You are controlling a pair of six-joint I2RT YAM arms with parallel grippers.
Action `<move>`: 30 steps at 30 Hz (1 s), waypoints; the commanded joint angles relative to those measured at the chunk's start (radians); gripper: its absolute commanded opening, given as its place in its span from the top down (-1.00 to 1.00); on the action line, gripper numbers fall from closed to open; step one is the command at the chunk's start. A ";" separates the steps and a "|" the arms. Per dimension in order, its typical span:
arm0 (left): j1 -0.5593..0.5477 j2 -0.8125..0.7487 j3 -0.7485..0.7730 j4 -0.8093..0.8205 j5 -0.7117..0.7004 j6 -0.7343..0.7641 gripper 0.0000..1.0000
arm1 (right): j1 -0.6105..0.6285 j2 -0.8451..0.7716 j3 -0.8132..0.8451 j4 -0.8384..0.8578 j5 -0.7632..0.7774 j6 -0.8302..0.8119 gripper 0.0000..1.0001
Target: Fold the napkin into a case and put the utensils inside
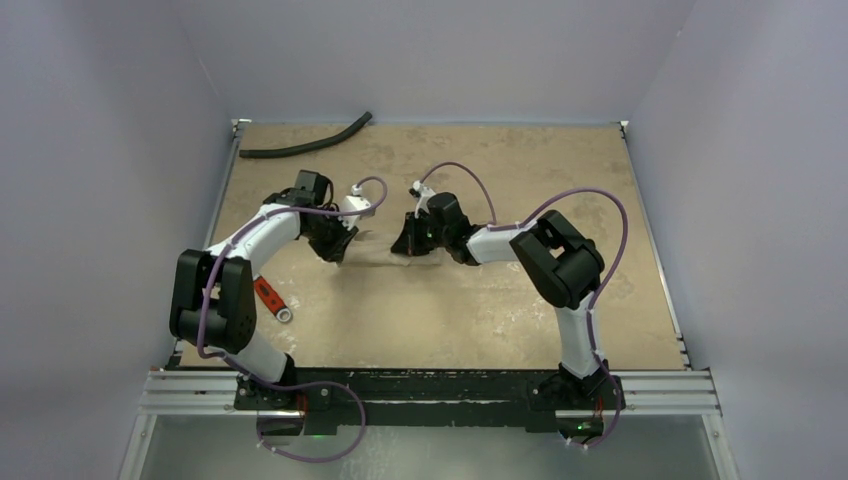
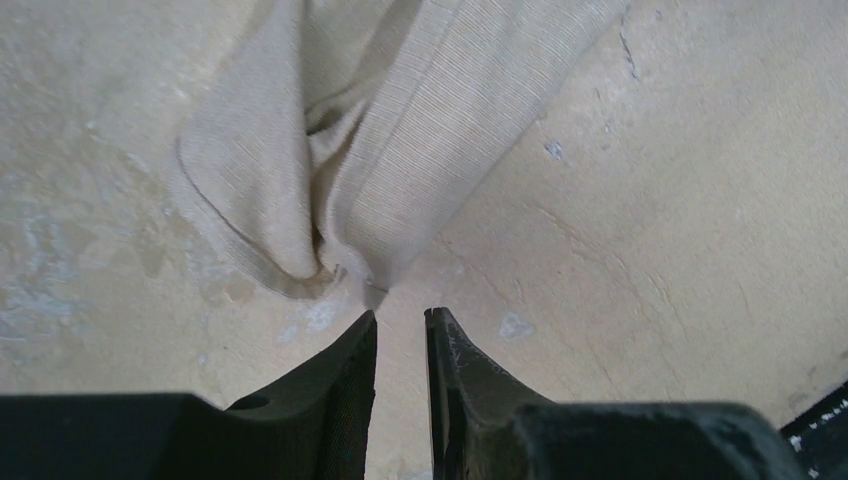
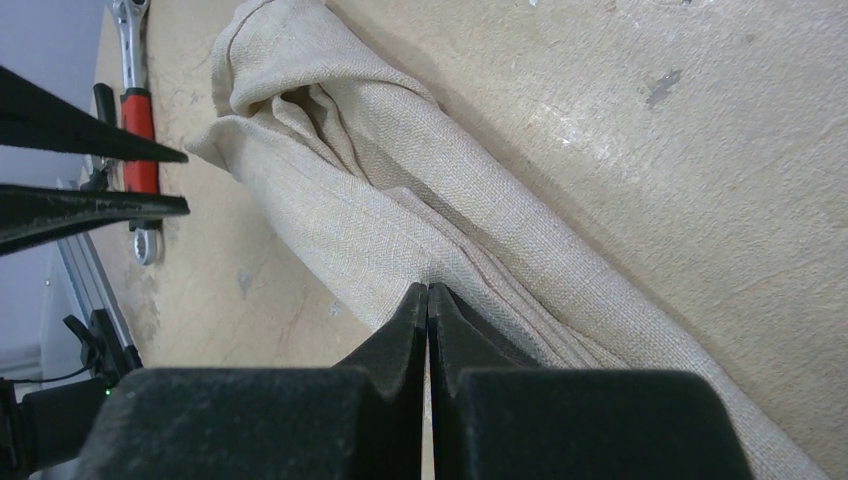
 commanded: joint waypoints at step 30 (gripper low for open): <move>0.005 -0.001 0.001 0.263 0.004 -0.081 1.00 | 0.002 -0.067 -0.015 0.084 -0.038 -0.005 1.00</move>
